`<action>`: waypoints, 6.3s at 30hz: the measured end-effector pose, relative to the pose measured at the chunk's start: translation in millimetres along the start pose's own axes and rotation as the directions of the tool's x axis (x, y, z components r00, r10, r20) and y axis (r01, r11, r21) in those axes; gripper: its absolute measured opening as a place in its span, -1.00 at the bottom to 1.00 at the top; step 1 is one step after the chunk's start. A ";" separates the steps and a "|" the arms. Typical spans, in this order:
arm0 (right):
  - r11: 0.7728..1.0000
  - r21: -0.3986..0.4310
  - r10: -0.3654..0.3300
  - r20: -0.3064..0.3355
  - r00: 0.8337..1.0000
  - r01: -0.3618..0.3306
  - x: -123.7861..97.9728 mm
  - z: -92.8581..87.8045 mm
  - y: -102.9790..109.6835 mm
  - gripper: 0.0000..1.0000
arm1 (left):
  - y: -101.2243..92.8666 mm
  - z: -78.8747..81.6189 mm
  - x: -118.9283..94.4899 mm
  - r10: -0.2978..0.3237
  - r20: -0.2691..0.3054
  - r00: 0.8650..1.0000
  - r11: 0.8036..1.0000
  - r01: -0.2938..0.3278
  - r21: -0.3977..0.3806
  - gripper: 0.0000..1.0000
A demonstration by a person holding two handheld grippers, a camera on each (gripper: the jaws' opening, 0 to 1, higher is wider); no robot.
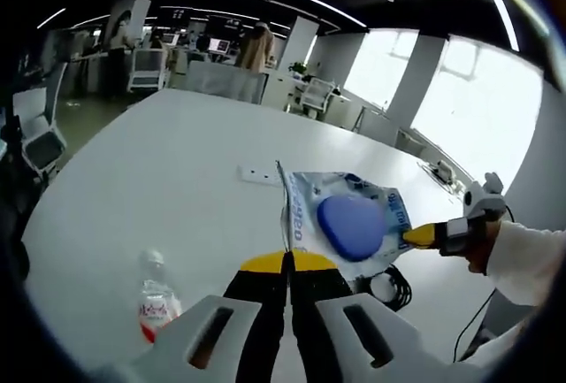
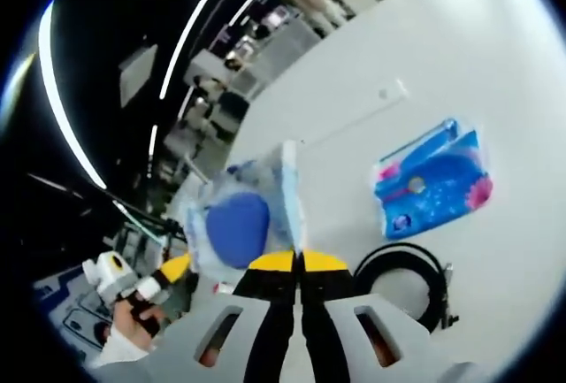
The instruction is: Arrange the tabletop items into an orderly group along one side of the table until the central work area is clear of visible clutter.
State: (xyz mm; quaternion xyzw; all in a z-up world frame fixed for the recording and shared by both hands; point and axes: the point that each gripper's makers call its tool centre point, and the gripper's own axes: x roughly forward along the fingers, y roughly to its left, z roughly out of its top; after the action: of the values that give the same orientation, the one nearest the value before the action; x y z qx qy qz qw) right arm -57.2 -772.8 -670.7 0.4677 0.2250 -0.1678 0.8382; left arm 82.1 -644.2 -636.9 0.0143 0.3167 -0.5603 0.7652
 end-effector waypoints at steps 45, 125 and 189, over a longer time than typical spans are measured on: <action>0.985 -0.034 -0.173 -0.109 0.979 0.171 69.1 -5.4 -73.1 -0.99 | 32.8 -36.9 88.4 0.016 -0.206 0.979 0.996 0.001 0.084 -1.00; 0.981 -0.186 -0.046 0.029 0.999 0.050 -92.8 -57.8 -45.1 0.53 | -39.5 -63.2 -34.2 -0.002 -0.057 0.998 0.987 0.011 0.158 1.00; 0.994 -0.092 -0.053 0.006 0.999 0.053 -130.3 -97.5 -76.3 0.31 | 42.6 -121.4 -134.5 0.284 -0.076 0.956 0.959 -0.281 0.045 0.77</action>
State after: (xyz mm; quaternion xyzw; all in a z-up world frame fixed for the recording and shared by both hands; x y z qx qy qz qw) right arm -225.9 -718.4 -700.2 0.4221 0.2432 -0.1803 0.8545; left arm 39.1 -468.6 -680.7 0.0952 0.3327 -0.4494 0.8236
